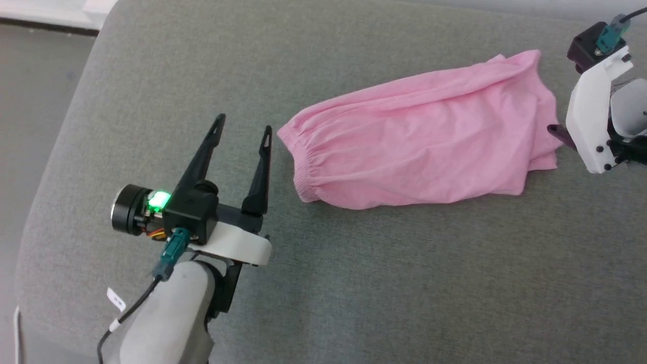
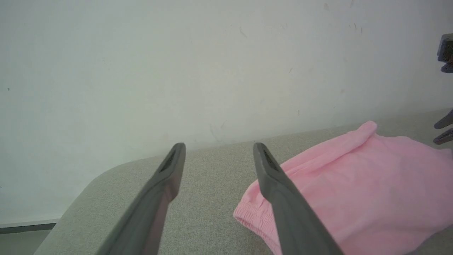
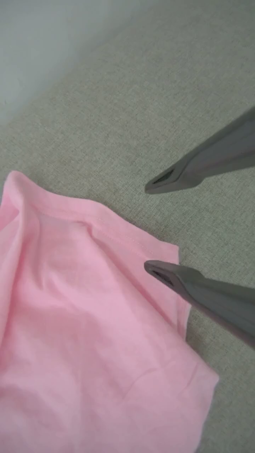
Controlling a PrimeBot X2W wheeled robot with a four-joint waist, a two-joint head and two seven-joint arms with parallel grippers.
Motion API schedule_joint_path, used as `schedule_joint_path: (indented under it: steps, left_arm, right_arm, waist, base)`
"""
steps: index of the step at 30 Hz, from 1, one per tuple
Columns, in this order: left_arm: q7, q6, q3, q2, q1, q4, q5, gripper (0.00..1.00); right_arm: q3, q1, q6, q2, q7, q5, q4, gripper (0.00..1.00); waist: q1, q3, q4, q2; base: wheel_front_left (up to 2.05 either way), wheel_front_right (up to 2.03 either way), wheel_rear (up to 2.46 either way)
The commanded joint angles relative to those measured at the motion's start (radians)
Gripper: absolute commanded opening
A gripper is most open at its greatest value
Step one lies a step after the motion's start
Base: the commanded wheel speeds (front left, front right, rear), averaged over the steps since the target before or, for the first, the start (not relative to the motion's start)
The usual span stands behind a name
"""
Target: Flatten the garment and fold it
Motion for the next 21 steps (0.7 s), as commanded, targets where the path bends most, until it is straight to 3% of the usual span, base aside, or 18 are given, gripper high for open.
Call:
schedule_joint_path:
  steps: [1, 9, 10, 11, 15, 21]
  left_arm:
    - [-0.005, -0.011, 0.007, -0.009, -0.003, -0.002, 0.008, 1.0]
    - [-0.005, -0.032, 0.078, -0.016, -0.052, -0.008, 0.023, 1.0]
    - [-0.005, -0.042, 0.082, -0.009, -0.059, -0.007, 0.025, 1.0]
    - [-0.005, -0.054, 0.083, -0.002, -0.068, -0.005, 0.027, 1.0]
    - [0.035, -0.131, 0.052, 0.048, -0.124, 0.042, 0.033, 1.0]
    - [0.301, -0.263, -0.047, 0.095, -0.226, 0.066, -0.019, 1.0]
  right_arm:
    - [0.007, 0.015, -0.001, 0.013, 0.006, 0.003, 0.021, 1.0]
    - [0.07, 0.096, -0.001, 0.065, -0.03, 0.015, 0.094, 1.0]
    - [0.076, 0.1, -0.001, 0.068, -0.032, 0.022, 0.096, 0.73]
    - [0.08, 0.1, -0.001, 0.07, -0.046, 0.023, 0.096, 0.0]
    - [0.086, 0.089, -0.001, 0.073, -0.109, 0.023, 0.116, 0.0]
    - [0.095, 0.083, -0.001, 0.088, -0.179, 0.043, 0.139, 0.0]
  waist:
    - [0.0001, 0.035, 0.033, -0.0001]
    - [0.0001, 0.045, 0.041, -0.0001]
    - [0.0001, 0.04, 0.037, -0.0001]
    - [0.0001, 0.034, 0.034, -0.0001]
    - [0.0001, 0.005, 0.019, -0.0001]
    - [0.0001, -0.026, 0.0, -0.0001]
  base:
    - [0.0, 0.0, 0.0]
    - [0.0, 0.0, 0.0]
    - [0.0, 0.0, 0.0]
    - [0.0, 0.0, 0.0]
    - [0.0, 0.0, 0.0]
    - [0.0, 0.0, 0.0]
